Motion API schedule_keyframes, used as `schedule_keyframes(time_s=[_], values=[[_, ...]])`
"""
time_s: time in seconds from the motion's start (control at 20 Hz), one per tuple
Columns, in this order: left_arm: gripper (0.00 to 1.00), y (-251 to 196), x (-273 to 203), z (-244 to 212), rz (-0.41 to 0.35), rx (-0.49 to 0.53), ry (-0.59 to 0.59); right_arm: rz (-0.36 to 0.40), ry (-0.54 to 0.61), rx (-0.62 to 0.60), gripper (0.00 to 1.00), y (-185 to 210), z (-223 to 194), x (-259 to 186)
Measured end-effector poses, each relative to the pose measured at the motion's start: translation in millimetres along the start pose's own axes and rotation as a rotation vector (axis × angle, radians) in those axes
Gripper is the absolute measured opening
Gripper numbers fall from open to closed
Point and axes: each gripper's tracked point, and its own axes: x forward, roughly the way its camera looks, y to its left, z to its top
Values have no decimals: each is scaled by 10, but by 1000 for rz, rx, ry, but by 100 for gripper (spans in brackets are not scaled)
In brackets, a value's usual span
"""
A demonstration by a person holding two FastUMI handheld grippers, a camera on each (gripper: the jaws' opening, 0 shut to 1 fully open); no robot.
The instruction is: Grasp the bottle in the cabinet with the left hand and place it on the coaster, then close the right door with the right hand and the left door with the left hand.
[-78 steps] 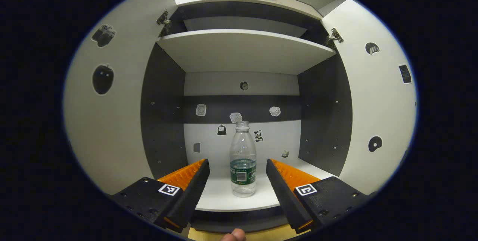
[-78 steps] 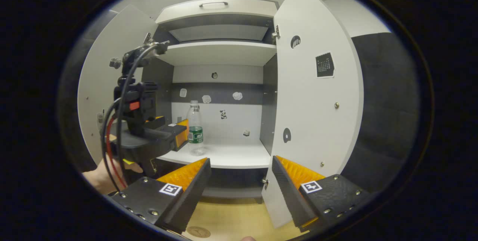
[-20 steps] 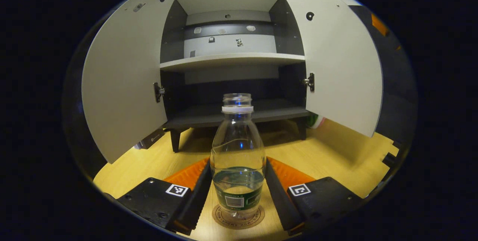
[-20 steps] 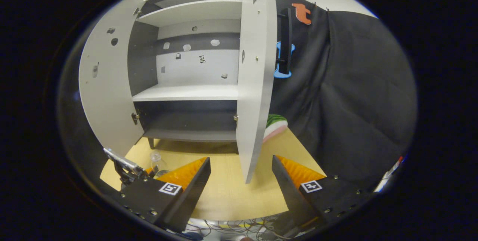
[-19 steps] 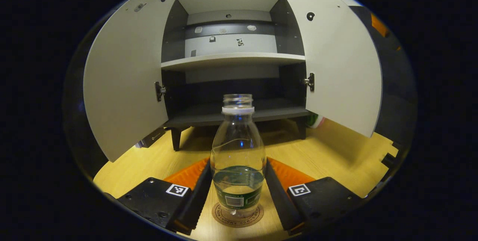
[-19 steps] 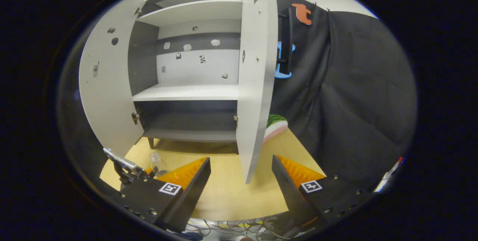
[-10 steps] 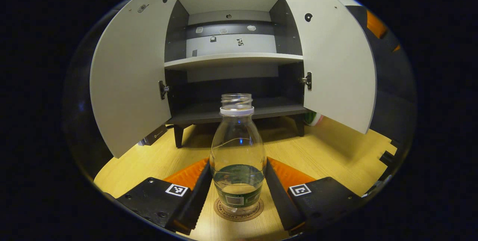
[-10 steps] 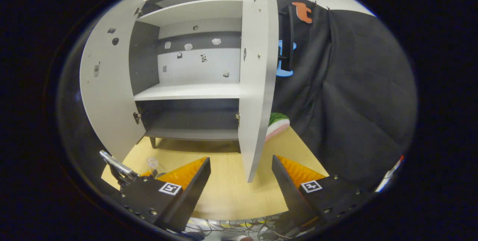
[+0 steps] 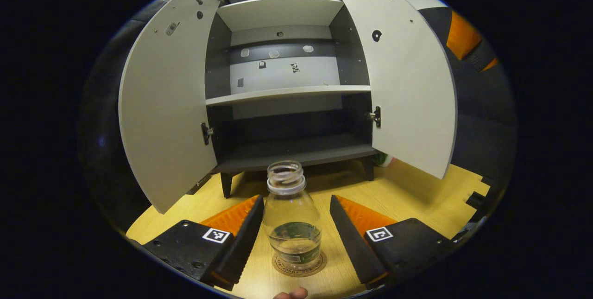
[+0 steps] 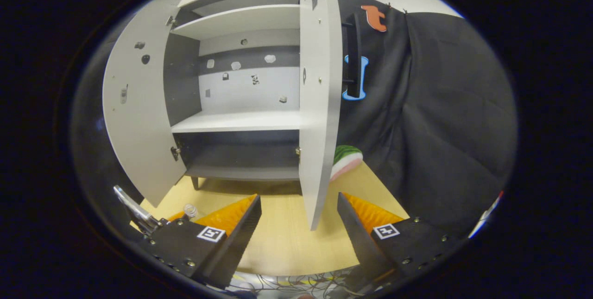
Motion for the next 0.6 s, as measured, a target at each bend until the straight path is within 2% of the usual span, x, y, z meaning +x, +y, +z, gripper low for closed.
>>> schedule_keyframes(time_s=[0.15, 0.2, 0.25, 0.3, 0.45, 0.5, 0.6], values=[[94, 28, -67, 250, 4, 11, -36, 2, -34, 27, 100, -85, 126, -51], [94, 46, -99, 327, 9, 16, -44, -1, -53, 36, 97, -134, 201, -69], [98, 70, -127, 447, 14, 18, -61, -4, -74, 42, 100, -198, 292, -89], [94, 93, -165, 579, 20, 20, -81, -11, -99, 49, 100, -280, 400, -108], [94, 141, -248, 988, 30, -12, -141, -20, -175, 72, 100, -533, 753, -208], [94, 155, -294, 1074, 31, -23, -144, -18, -192, 74, 96, -615, 862, -195], [95, 199, -336, 1311, 39, -46, -161, -20, -221, 80, 96, -796, 1024, -92]])
